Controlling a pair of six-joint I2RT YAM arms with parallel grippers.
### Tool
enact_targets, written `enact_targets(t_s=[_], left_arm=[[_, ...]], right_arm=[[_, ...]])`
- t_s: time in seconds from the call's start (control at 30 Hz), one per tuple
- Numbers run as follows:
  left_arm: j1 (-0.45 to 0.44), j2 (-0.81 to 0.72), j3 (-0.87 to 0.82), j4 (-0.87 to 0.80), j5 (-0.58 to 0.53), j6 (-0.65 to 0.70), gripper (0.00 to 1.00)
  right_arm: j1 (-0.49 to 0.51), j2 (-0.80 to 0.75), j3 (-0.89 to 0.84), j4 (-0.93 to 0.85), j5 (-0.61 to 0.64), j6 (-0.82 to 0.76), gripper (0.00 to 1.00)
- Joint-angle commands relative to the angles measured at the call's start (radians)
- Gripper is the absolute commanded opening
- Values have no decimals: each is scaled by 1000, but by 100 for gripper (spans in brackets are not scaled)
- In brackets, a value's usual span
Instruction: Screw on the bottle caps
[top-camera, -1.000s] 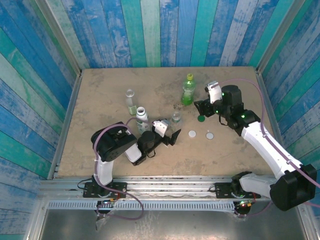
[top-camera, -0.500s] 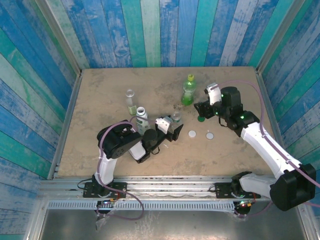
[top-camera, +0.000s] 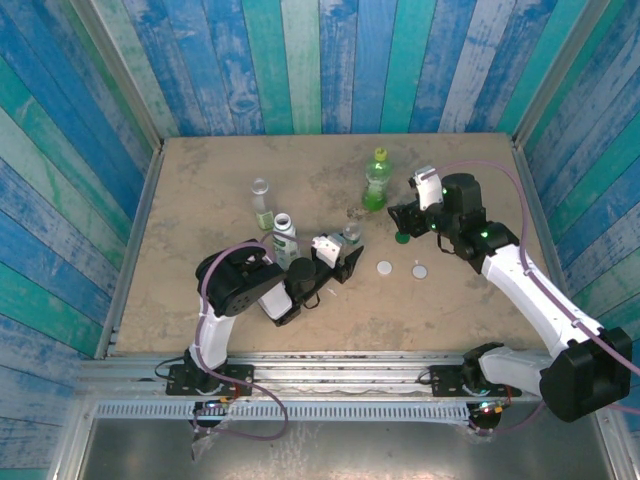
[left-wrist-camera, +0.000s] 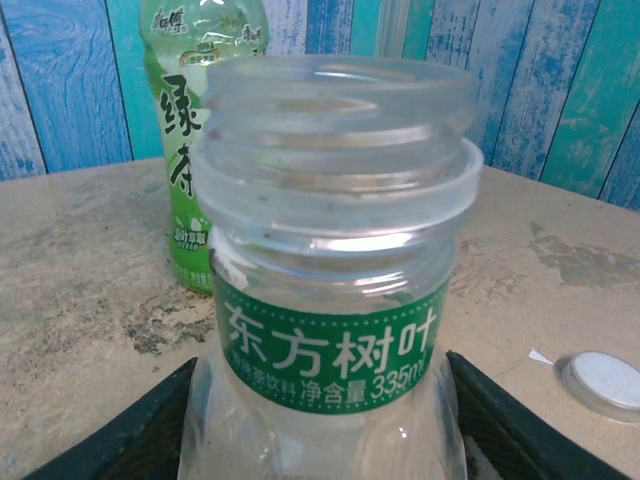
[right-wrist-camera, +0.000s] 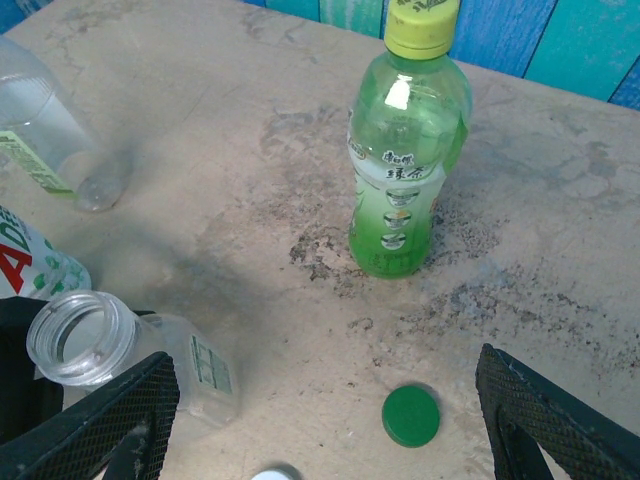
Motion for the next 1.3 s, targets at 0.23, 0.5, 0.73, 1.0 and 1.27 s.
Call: enact_targets(t_s=[0.23, 0.5, 0.73, 1.0, 1.27], left_arm=[[0, -3, -24, 18, 49, 29, 52], [-8, -110, -91, 0, 171, 64, 51], [-22, -195, -163, 12, 272, 73, 51], [-33, -222, -218, 17, 339, 97, 52], [-34, -152, -221, 103, 353, 90, 52]], right_arm=[[4, -31, -26, -16, -6, 44, 80], [4, -93, -129, -35, 43, 102, 79], [16, -117, -234, -40, 117, 210, 78], [66, -46, -324, -66, 316, 394, 78], [77, 94, -358, -39, 329, 435, 72]])
